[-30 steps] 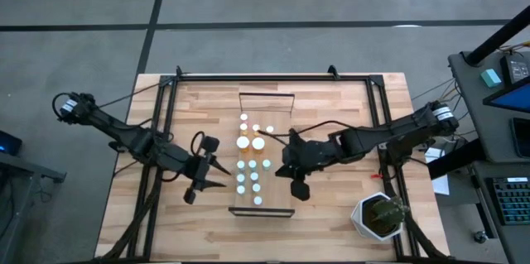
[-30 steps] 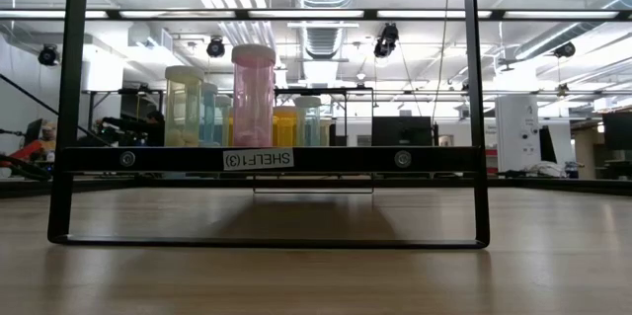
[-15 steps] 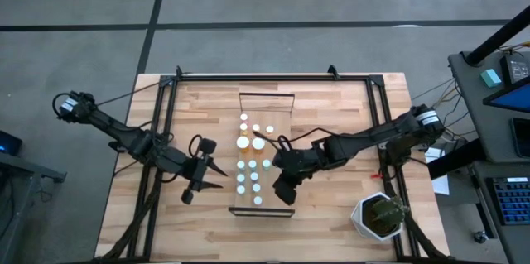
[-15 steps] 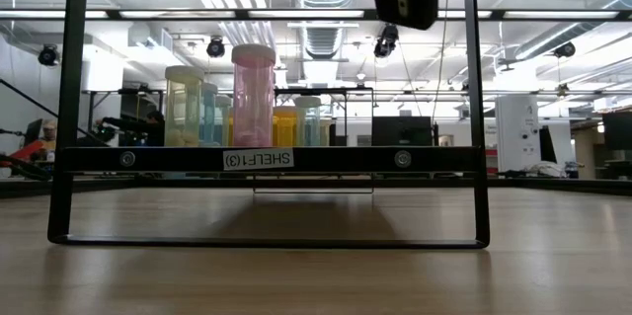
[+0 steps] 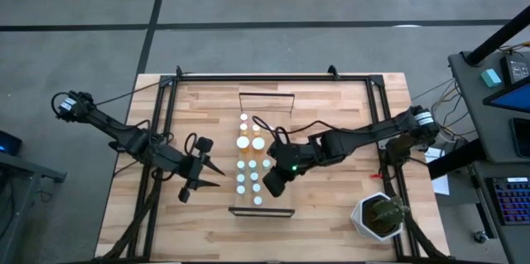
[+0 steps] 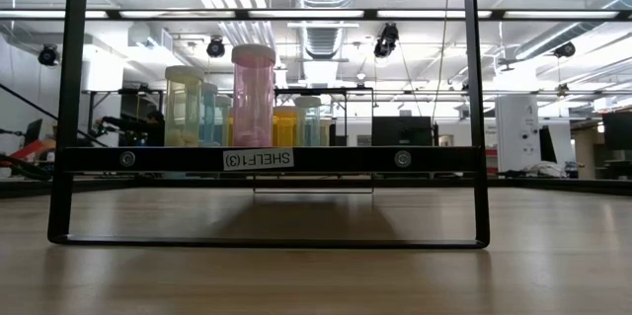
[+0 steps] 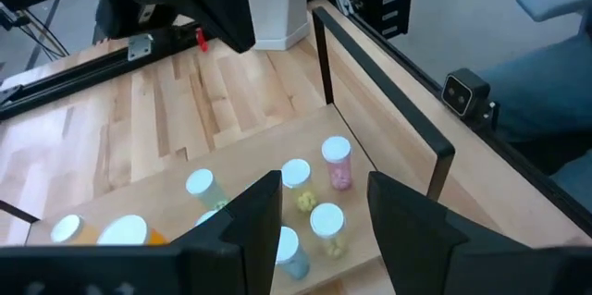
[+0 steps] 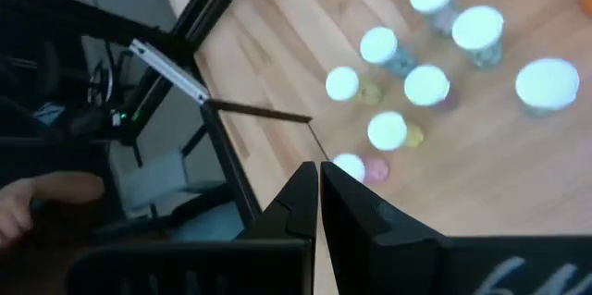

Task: Pick and place medicine bottles onto shelf by color
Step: Adjust the pill bottles on the shelf

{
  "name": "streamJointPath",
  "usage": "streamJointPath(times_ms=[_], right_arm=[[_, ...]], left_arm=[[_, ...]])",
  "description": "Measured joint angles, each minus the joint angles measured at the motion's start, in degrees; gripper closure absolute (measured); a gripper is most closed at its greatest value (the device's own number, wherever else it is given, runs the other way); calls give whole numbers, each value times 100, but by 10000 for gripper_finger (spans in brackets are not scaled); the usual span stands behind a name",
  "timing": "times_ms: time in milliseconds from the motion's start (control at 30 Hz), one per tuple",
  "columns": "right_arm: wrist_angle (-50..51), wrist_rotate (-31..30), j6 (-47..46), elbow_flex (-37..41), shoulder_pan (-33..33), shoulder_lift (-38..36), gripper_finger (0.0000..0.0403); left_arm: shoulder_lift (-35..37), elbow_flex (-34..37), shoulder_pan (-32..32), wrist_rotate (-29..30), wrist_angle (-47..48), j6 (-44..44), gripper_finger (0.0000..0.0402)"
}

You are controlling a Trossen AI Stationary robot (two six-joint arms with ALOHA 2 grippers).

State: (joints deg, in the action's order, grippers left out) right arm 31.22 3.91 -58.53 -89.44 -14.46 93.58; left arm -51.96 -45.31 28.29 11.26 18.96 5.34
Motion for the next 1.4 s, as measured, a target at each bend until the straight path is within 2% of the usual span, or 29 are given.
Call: streamJointPath(times_ms=[233,433,633,833,1000,1400], right_arm=[[1278,-396,-195,-1270,38,688,394],[2748,-393,-719,-2631,38,1323,394],[3987,-72,-1358,-3466,38,1691,394],[4181,444,-2489,-3597,143,1947,394],[4177,601,-2898,-3584,195,2030,394],[4131,673,-2559,-3529,197,2540,394]], left_arm=[[-20,69,-4,12,5,256,257],[99,51,-4,16,5,551,257],[383,51,-2,7,109,572,257],[774,79,-2,1,138,852,257],[999,268,0,-2,36,906,257],[1125,396,-4,5,-246,1158,257]])
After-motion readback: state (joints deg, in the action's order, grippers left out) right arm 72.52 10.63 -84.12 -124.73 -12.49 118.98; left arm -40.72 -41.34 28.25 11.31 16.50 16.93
